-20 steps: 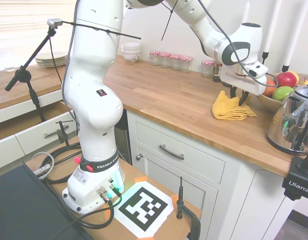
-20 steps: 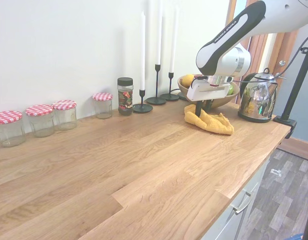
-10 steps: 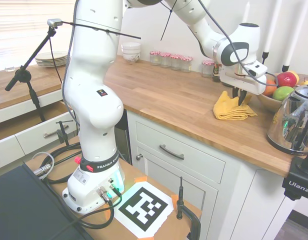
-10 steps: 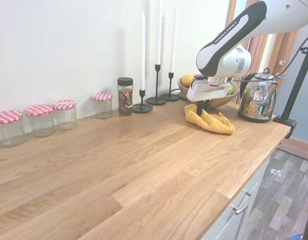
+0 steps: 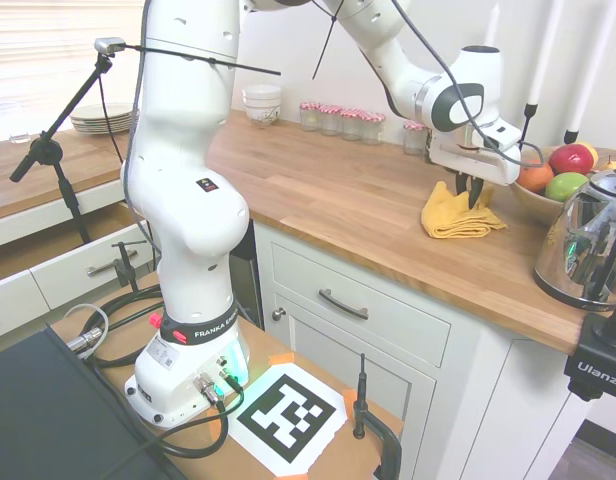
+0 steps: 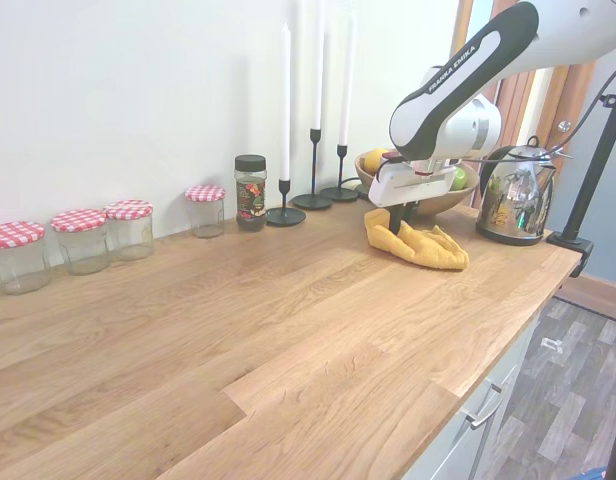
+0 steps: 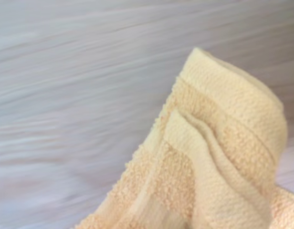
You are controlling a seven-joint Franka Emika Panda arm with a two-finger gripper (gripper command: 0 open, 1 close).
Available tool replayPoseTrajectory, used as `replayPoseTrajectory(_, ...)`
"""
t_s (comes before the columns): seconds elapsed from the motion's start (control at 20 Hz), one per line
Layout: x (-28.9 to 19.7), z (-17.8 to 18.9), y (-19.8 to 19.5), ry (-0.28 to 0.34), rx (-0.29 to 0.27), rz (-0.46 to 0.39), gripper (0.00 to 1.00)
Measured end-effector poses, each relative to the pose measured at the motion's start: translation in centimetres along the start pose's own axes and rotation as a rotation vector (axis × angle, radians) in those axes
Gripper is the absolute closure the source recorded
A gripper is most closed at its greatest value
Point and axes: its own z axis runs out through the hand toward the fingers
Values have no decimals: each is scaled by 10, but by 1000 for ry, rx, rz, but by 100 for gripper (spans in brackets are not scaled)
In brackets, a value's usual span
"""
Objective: Wipe the counter
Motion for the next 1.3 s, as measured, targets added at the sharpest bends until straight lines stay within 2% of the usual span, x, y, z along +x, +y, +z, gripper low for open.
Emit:
replayPoseTrajectory(0.55, -62, -3, -50, -9, 6, -61, 100)
replayPoseTrajectory(1.3, -206, -13, -152, -4, 23, -190, 100)
